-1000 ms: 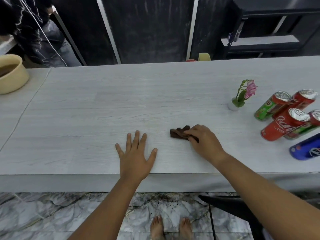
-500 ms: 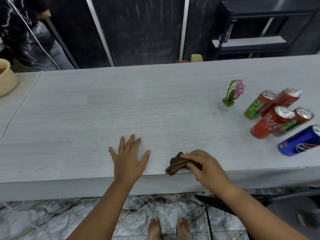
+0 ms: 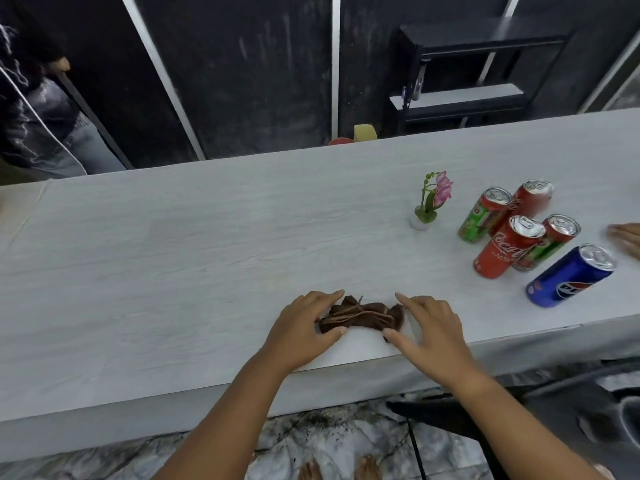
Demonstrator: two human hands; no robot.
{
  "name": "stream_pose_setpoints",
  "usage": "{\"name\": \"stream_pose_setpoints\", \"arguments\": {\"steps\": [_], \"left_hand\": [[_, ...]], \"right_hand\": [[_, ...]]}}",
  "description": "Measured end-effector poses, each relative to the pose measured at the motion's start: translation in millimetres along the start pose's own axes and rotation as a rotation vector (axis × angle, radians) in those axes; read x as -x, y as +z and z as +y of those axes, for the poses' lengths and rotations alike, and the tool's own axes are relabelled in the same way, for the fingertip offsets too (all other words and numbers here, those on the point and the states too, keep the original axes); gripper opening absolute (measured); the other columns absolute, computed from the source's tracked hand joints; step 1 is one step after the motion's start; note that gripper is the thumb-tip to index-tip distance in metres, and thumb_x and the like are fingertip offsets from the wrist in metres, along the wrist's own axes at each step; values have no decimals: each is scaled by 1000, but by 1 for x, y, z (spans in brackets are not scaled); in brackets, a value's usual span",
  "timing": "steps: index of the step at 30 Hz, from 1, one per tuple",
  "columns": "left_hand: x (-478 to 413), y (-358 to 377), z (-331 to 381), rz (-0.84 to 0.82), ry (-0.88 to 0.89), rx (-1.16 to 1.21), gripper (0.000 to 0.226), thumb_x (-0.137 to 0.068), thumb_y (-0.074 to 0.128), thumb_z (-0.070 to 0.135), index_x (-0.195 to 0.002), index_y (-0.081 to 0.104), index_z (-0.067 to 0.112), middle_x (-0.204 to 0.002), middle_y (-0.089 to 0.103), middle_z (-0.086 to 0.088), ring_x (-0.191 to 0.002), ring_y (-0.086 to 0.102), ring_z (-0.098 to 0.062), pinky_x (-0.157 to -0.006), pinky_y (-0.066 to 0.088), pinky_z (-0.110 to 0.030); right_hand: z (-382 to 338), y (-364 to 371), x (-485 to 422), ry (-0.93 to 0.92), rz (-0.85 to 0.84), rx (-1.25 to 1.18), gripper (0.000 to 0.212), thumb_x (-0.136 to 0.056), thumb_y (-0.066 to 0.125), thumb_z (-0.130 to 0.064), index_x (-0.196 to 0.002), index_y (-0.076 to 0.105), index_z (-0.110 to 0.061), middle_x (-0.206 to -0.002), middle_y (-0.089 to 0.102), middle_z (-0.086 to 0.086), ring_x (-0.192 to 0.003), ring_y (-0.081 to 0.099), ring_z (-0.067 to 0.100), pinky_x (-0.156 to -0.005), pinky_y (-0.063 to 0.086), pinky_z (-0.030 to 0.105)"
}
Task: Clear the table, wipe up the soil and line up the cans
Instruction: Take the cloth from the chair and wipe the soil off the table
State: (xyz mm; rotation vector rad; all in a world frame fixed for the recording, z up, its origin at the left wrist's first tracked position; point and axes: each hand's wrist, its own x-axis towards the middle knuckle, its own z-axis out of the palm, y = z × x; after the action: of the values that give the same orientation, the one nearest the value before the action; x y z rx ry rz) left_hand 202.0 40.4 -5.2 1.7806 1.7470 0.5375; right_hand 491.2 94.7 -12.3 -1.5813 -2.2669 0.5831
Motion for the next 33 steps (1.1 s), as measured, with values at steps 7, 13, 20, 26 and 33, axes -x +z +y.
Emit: {"name": "stream_pose_setpoints", "arguments": {"steps": [7, 13, 20, 26, 33], "left_hand": [[-9, 3, -2, 50, 16, 88, 45, -95, 81, 46, -138, 73, 39, -125, 58, 24, -110, 63, -3, -90, 47, -18], [-10, -2, -6, -1, -20, 196, 24, -94, 81, 45, -117, 78, 39, -115, 64, 23, -102, 63, 0, -84, 49, -20], [-9, -4, 15, -177, -84, 531, 30, -87, 72, 60, -103, 82, 37, -89, 78, 4, -79, 68, -10, -77, 52, -30], [-13, 26, 44, -357, -94, 674, 35, -87, 76, 60, -105, 84, 30, -72, 69, 0, -61, 58, -13, -60, 48, -27], [-12, 92, 101, -545, -17, 689, 29, -93, 77, 52, -107, 84, 27, -72, 67, -3, -69, 60, -19, -56, 49, -31]], "right_hand": [[-7, 12, 7, -35, -71, 62, 64, -99, 61, -61, -155, 52, -34, -116, 47, -11, -112, 44, 17, -90, 29, 32], [-32, 11, 15, 144, -10, -250, 26, -99, 73, -41, -125, 73, -35, -115, 56, -14, -113, 49, 10, -99, 37, 28], [-45, -17, 43, 431, 5, -843, 16, -105, 67, -29, -104, 82, -27, -94, 80, -4, -85, 73, 9, -67, 53, 21], [-26, -28, 87, 554, 135, -943, 22, -106, 65, -27, -97, 85, -28, -92, 79, 4, -79, 74, 19, -62, 54, 30], [17, -41, 166, 703, 339, -929, 19, -105, 66, -36, -101, 84, -33, -90, 79, 4, -73, 69, 28, -66, 54, 36]]}}
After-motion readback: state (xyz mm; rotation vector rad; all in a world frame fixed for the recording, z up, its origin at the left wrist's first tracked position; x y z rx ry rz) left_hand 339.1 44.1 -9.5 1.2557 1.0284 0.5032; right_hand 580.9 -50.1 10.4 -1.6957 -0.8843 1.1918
